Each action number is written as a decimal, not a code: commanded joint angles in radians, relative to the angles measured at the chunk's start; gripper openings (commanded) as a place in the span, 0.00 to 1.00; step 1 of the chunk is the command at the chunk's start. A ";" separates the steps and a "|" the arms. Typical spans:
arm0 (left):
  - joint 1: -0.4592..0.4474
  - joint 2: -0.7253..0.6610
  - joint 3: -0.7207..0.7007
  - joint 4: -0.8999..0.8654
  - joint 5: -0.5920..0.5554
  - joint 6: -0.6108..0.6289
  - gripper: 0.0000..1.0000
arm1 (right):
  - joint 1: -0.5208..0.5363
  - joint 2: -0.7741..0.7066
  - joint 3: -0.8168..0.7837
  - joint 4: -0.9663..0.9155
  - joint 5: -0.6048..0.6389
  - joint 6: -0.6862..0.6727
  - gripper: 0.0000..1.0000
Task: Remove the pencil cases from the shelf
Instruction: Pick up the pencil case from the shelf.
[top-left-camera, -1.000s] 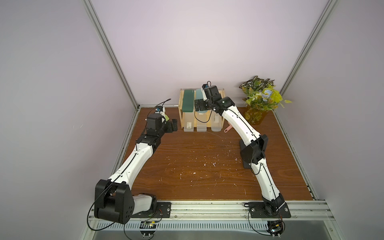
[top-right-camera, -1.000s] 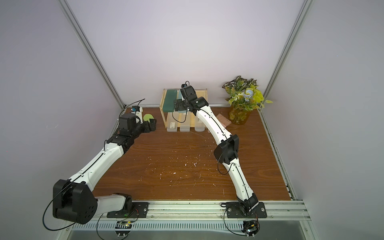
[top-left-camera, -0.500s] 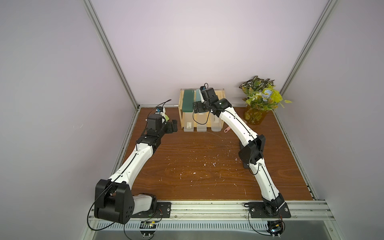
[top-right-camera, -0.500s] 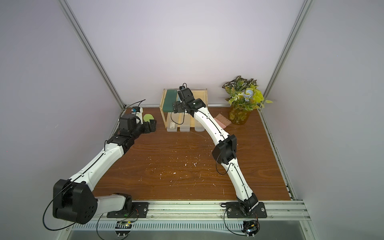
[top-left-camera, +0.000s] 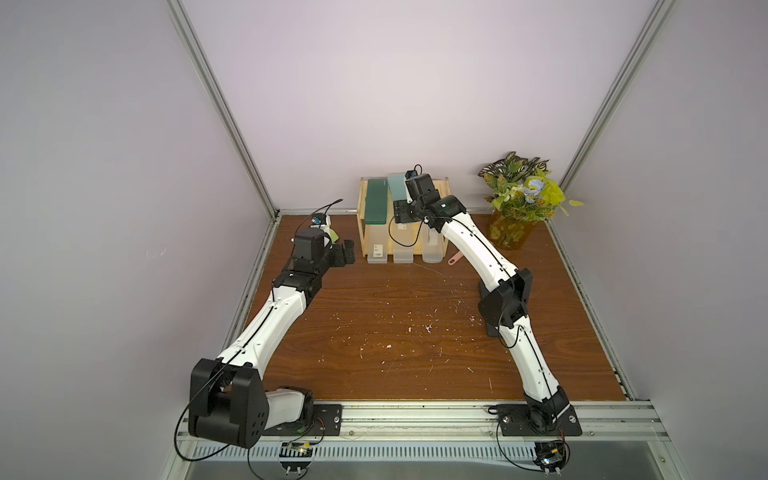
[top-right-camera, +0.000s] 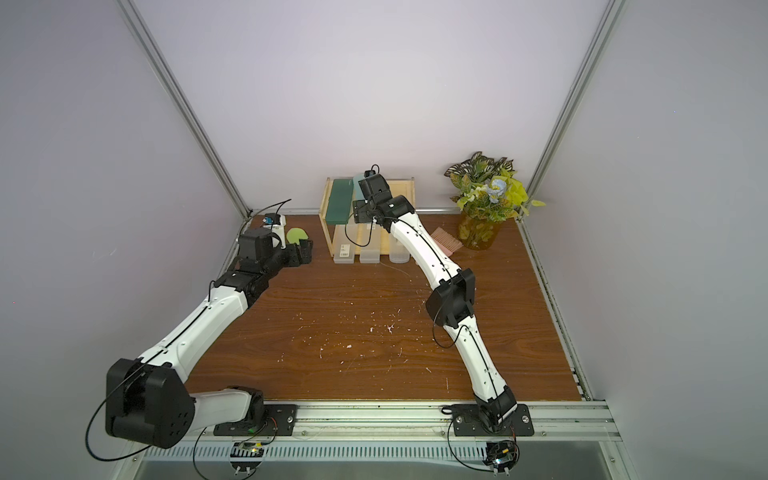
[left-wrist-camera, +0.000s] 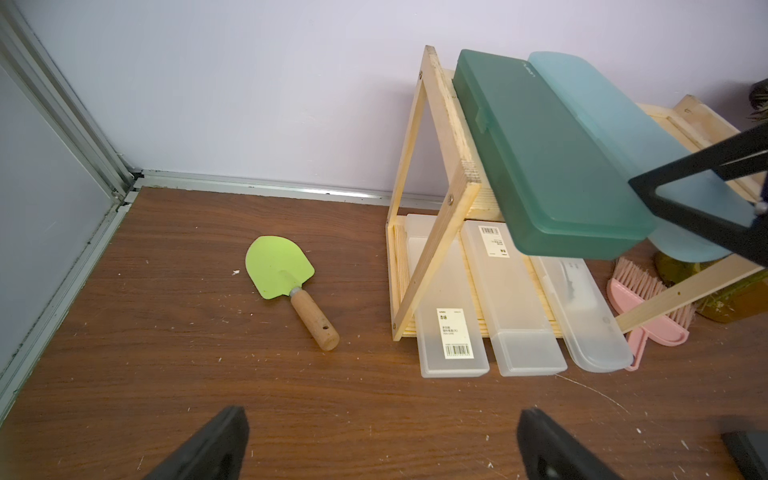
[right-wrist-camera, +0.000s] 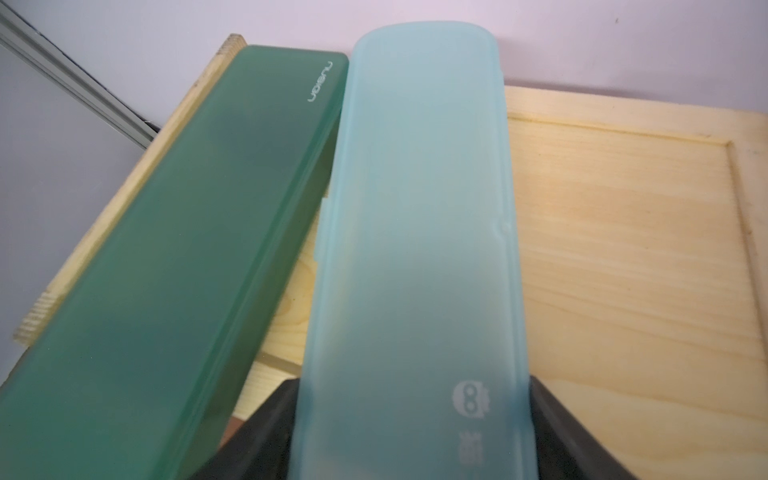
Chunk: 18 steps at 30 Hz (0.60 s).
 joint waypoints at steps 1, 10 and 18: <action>-0.007 -0.019 -0.004 -0.011 -0.015 0.007 0.99 | -0.019 -0.051 -0.020 -0.051 0.016 0.004 0.58; -0.007 -0.021 -0.001 -0.013 -0.019 0.007 0.99 | -0.043 -0.120 -0.022 -0.054 0.049 0.003 0.58; -0.006 -0.024 0.001 -0.013 -0.019 0.004 0.99 | -0.049 -0.263 -0.069 -0.072 0.011 -0.025 0.58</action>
